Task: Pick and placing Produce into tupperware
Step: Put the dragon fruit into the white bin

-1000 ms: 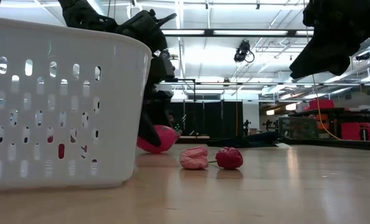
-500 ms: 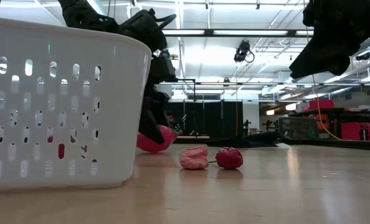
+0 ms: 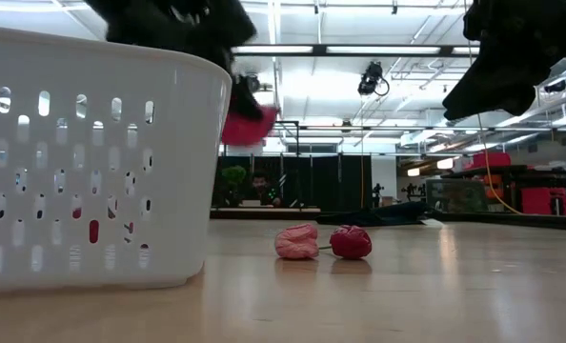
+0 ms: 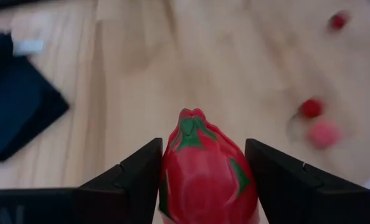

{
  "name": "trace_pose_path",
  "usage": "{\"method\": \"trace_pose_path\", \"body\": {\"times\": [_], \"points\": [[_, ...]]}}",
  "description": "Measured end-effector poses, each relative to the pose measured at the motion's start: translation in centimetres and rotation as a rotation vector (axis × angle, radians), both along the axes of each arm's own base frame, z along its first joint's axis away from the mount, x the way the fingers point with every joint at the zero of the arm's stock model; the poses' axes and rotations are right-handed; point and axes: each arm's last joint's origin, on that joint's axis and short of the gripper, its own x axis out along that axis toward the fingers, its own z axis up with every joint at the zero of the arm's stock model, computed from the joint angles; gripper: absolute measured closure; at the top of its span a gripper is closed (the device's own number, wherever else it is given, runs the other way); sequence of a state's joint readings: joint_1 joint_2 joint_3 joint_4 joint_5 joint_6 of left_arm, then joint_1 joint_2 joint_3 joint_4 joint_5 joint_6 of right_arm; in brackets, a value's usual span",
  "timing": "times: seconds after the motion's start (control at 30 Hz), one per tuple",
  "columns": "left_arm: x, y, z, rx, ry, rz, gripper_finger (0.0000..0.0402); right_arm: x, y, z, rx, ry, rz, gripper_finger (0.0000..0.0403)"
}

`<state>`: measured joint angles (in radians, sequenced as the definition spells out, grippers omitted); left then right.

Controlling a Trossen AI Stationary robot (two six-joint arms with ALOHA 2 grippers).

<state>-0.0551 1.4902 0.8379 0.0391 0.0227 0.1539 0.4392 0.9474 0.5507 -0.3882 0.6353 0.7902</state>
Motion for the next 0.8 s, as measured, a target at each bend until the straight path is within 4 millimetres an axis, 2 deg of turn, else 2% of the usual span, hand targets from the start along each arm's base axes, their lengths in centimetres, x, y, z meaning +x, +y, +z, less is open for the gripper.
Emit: {"method": "trace_pose_path", "body": {"times": [0.17, 0.3, 0.6, 0.8], "points": [[-1.6, -2.6, 2.7, -0.092, -0.069, -0.067, 0.0169, 0.0, 0.0, 0.0, 0.000, 0.000, 0.000, 0.0243], [-2.9, -5.2, 3.3, -0.222, -0.025, -0.101, 0.0175, 0.0, 0.0, 0.0, 0.000, 0.001, 0.000, 0.0243], [-4.6, -10.4, 1.4, -0.421, 0.187, -0.086, 0.0164, 0.0, 0.0, 0.0, 0.003, -0.001, -0.002, 0.0243], [-4.7, -12.5, -0.6, -0.403, 0.260, -0.075, 0.0164, 0.0, 0.0, 0.0, 0.010, 0.002, 0.006, 0.0243]]}}
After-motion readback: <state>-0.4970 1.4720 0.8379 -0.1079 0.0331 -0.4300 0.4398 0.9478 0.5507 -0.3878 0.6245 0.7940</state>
